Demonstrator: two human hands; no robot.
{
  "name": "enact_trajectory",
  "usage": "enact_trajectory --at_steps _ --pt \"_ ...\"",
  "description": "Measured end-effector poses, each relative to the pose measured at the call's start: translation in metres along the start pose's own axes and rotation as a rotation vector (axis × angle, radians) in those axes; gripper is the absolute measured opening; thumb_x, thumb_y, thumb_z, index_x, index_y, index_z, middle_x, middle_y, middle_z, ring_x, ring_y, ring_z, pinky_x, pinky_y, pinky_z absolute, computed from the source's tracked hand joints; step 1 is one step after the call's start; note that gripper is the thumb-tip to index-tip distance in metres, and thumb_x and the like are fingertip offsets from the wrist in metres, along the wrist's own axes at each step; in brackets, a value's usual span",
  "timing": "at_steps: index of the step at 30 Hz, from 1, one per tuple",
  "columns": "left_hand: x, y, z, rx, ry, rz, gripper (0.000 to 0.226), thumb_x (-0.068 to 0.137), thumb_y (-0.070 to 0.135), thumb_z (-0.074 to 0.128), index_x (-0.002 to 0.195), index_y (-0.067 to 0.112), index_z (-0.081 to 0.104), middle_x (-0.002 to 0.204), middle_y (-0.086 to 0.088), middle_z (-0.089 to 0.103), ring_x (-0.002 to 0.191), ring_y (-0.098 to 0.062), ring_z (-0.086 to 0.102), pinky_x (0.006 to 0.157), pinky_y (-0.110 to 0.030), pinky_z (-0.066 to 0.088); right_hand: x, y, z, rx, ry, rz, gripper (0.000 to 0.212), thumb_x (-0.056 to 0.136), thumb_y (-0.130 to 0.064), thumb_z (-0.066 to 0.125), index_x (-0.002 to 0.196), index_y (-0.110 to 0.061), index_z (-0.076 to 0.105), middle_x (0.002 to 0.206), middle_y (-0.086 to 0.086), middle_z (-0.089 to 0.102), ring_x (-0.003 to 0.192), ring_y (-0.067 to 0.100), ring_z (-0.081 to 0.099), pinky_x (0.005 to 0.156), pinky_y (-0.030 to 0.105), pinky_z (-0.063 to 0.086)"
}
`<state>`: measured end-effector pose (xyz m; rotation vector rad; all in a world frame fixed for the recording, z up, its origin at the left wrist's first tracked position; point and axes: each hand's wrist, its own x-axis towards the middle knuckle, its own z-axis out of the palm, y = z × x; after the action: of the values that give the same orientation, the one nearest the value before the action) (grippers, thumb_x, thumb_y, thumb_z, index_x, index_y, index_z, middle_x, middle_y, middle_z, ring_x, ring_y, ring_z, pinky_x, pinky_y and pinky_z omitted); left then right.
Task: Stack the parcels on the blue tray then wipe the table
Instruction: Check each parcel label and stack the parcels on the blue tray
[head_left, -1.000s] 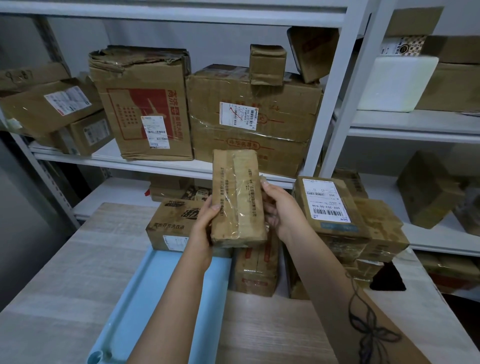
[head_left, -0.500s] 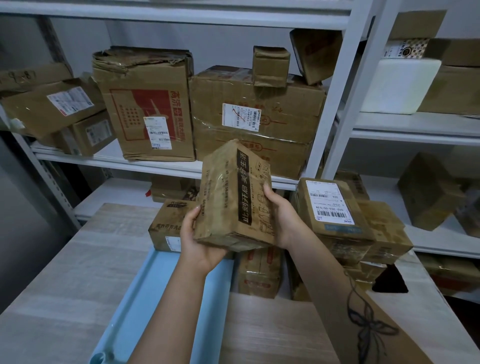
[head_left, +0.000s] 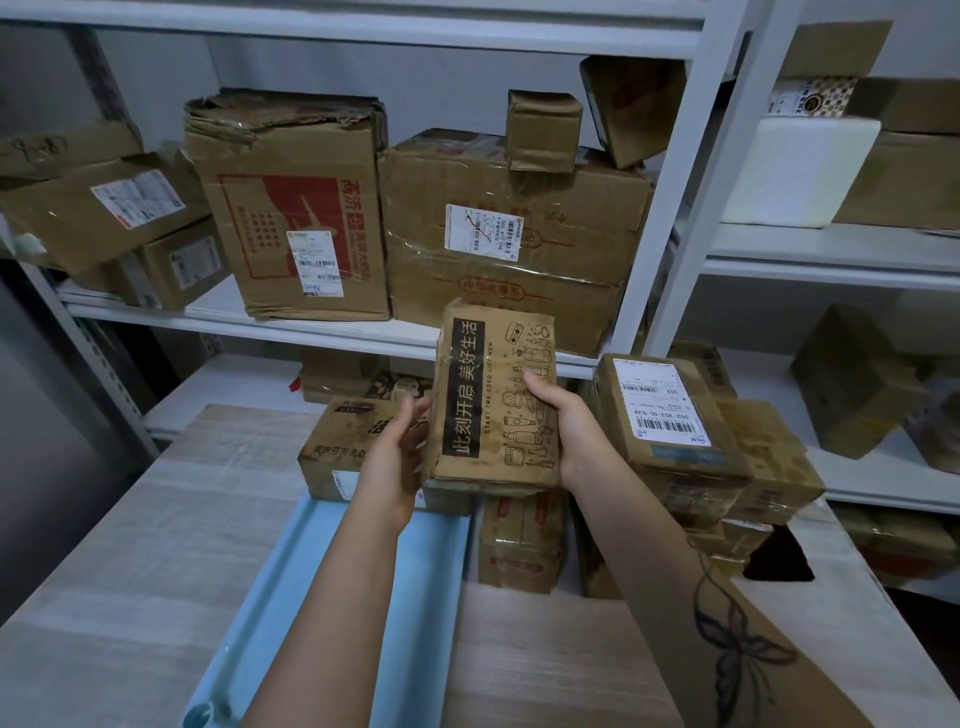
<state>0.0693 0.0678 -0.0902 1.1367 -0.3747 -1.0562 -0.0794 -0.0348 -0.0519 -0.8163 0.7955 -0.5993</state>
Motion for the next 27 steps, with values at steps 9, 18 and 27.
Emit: enact_trajectory --at_steps 9,18,27 --pt "-0.002 0.003 0.003 0.135 -0.172 0.042 0.067 0.07 0.041 0.068 0.129 0.013 0.054 0.119 -0.012 0.067 0.109 -0.027 0.064 0.097 -0.044 0.048 0.007 0.007 0.008 -0.05 0.052 -0.038 0.056 0.078 -0.034 0.071 0.127 -0.014 0.055 0.112 0.011 0.071 0.102 0.031 0.068 0.088 0.051 0.053" --pt "0.001 -0.001 -0.005 0.047 -0.142 0.059 0.075 0.067 0.026 0.072 0.136 0.017 0.047 0.117 -0.011 0.067 0.106 -0.029 0.065 0.085 -0.04 0.052 0.006 0.005 0.011 -0.007 0.167 -0.059 0.057 0.084 -0.06 0.053 0.12 -0.017 0.063 0.116 0.008 0.067 0.109 0.031 0.061 0.098 0.05 0.045" --pt "-0.007 0.001 -0.008 0.053 -0.168 0.086 0.054 0.081 0.005 0.061 0.132 0.023 0.053 0.118 -0.009 0.067 0.104 -0.026 0.064 0.085 -0.038 0.051 0.004 0.002 0.004 -0.017 0.158 -0.063 0.039 0.09 -0.051 0.051 0.093 -0.016 0.067 0.057 -0.005 0.069 0.052 0.009 0.066 0.054 0.027 0.051"
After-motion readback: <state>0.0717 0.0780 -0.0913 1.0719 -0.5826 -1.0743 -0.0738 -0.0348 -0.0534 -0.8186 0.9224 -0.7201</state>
